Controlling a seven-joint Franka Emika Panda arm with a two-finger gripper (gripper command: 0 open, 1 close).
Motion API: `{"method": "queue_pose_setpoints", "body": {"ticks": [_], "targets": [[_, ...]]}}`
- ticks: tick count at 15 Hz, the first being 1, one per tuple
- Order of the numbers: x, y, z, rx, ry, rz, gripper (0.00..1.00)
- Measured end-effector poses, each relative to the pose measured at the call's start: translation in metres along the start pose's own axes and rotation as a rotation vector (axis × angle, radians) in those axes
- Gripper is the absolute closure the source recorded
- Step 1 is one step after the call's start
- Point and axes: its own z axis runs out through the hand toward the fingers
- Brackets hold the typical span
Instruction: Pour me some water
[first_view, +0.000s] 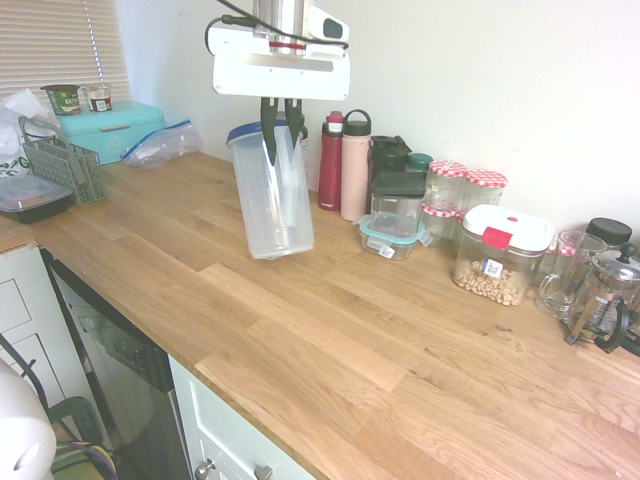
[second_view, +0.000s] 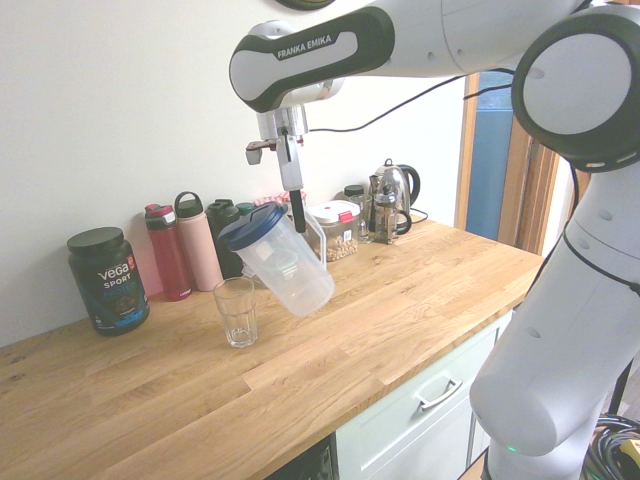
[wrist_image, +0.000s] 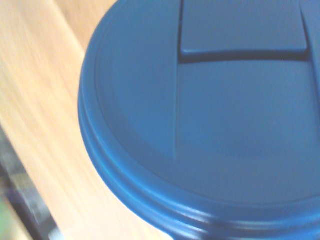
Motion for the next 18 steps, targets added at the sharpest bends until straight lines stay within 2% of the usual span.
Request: {"method": "queue_pose_setpoints", "body": {"ticks": [3,9,13,15,18], "targets": [[0.014,-0.008,0.006,-0.131,-0.064,-0.070,1.00],[0.035,-0.035,0.024,-0.241,-0.112,-0.136,1.00],[0.047,-0.059,0.020,-0.234,-0.184,-0.080,1.00],[0.067,-0.060,0.017,-0.222,-0.197,-0.024,1.00],[0.088,-0.054,0.026,-0.213,-0.217,0.000,1.00]]}}
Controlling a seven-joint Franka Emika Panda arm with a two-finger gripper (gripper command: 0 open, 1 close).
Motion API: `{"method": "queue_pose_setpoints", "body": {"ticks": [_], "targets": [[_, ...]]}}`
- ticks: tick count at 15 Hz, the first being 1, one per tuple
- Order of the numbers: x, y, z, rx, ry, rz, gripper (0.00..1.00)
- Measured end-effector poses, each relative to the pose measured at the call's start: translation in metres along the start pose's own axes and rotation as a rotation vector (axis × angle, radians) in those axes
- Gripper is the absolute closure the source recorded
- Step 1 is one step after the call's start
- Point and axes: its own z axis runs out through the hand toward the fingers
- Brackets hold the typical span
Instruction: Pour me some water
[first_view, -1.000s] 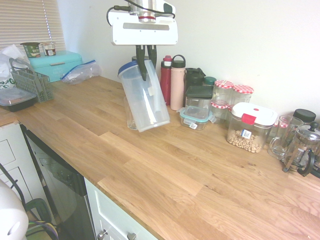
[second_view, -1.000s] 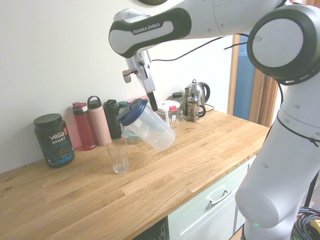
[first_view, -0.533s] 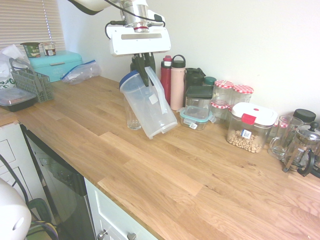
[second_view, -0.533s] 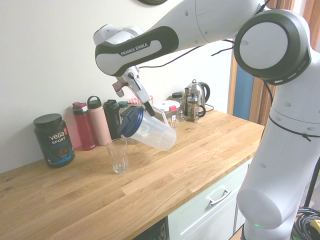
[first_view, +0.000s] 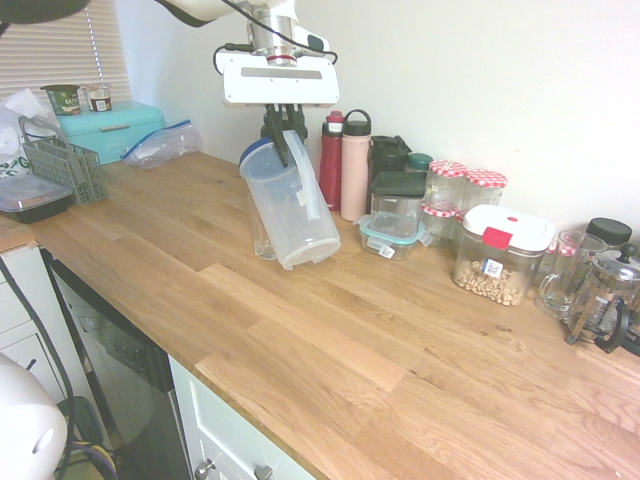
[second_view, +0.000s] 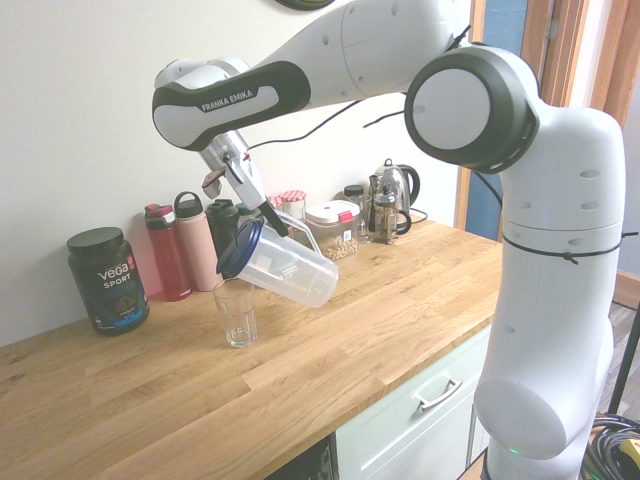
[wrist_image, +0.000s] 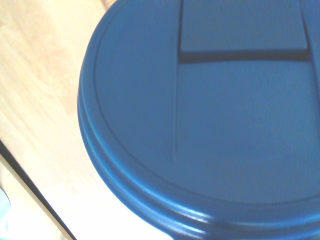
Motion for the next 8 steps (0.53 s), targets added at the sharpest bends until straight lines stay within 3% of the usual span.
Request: {"method": "queue_pose_setpoints", "body": {"ticks": [8], "targets": [[0.004,0.017,0.011,-0.044,-0.023,0.013,1.00]]}}
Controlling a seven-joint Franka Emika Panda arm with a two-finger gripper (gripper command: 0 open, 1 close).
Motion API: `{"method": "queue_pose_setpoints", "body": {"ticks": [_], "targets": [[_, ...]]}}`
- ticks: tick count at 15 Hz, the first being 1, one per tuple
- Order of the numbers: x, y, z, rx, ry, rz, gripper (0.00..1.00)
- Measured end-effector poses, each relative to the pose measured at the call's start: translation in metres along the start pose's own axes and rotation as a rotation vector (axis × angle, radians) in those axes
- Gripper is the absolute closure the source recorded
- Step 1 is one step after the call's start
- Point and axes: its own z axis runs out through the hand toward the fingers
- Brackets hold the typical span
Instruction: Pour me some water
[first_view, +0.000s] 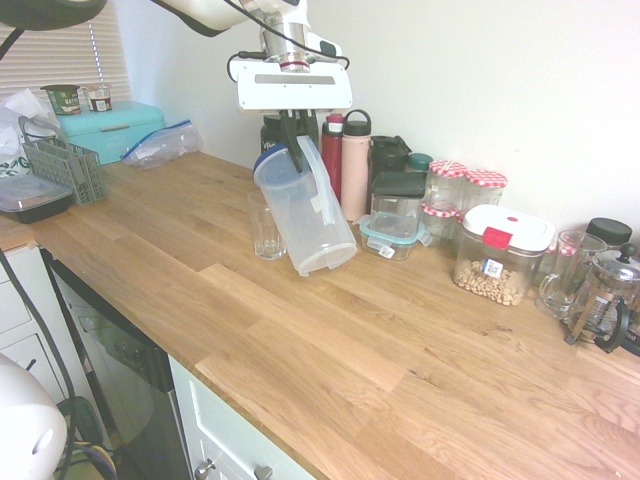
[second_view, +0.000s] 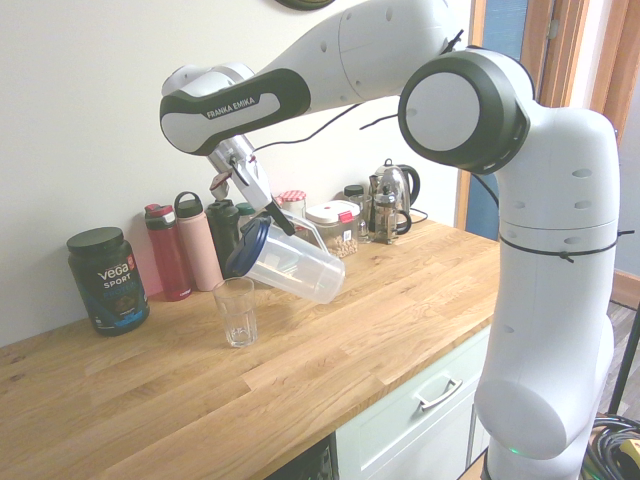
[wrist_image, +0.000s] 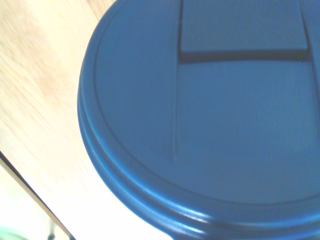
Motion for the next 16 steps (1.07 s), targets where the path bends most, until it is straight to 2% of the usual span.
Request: {"method": "queue_pose_setpoints", "body": {"ticks": [7,10,13,16], "targets": [[0.003,-0.001,0.013,-0.044,-0.017,-0.029,1.00],[0.000,0.001,0.009,-0.031,0.004,-0.030,1.00],[-0.055,0.041,-0.026,0.105,0.097,-0.051,1.00],[-0.133,0.090,-0.037,0.273,0.194,0.039,1.00]]}}
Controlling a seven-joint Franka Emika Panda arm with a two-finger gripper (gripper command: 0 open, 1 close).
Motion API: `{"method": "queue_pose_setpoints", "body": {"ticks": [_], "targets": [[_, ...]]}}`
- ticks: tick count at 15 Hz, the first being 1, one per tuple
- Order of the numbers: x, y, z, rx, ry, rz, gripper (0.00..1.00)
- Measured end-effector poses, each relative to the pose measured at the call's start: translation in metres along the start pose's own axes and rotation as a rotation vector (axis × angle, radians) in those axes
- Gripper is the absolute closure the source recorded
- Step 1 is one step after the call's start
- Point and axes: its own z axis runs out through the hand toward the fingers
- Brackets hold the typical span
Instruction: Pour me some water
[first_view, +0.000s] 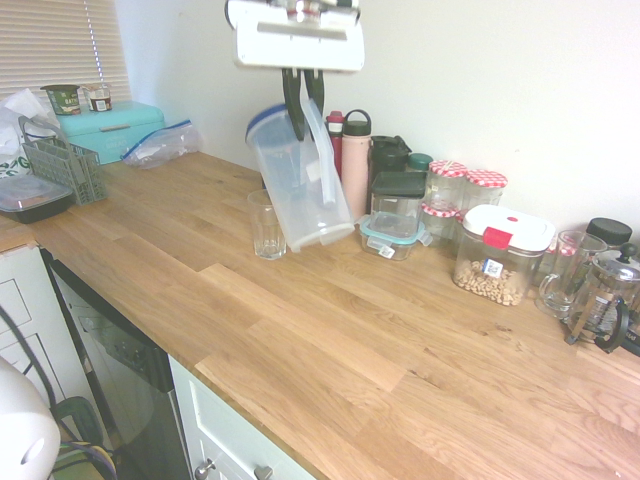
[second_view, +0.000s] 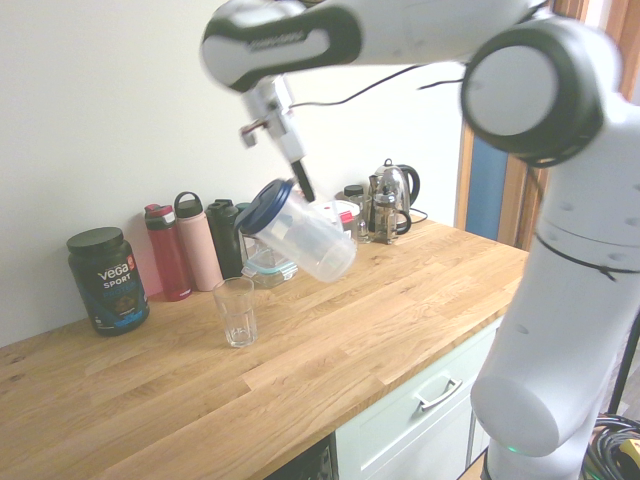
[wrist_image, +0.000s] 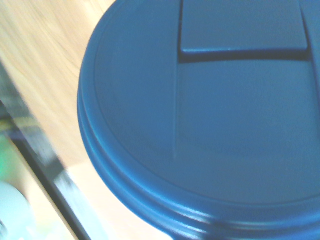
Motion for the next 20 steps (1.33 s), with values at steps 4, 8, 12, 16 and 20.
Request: {"method": "queue_pose_setpoints", "body": {"ticks": [4,8,12,16,20], "targets": [[-0.011,0.008,0.022,0.136,0.104,0.189,1.00],[-0.019,0.040,0.067,0.228,0.153,0.371,1.00],[-0.078,0.111,0.093,0.306,0.229,0.572,1.00],[-0.097,0.169,0.128,0.361,0.374,0.775,1.00],[-0.074,0.179,0.176,0.371,0.517,0.964,1.00]]}}
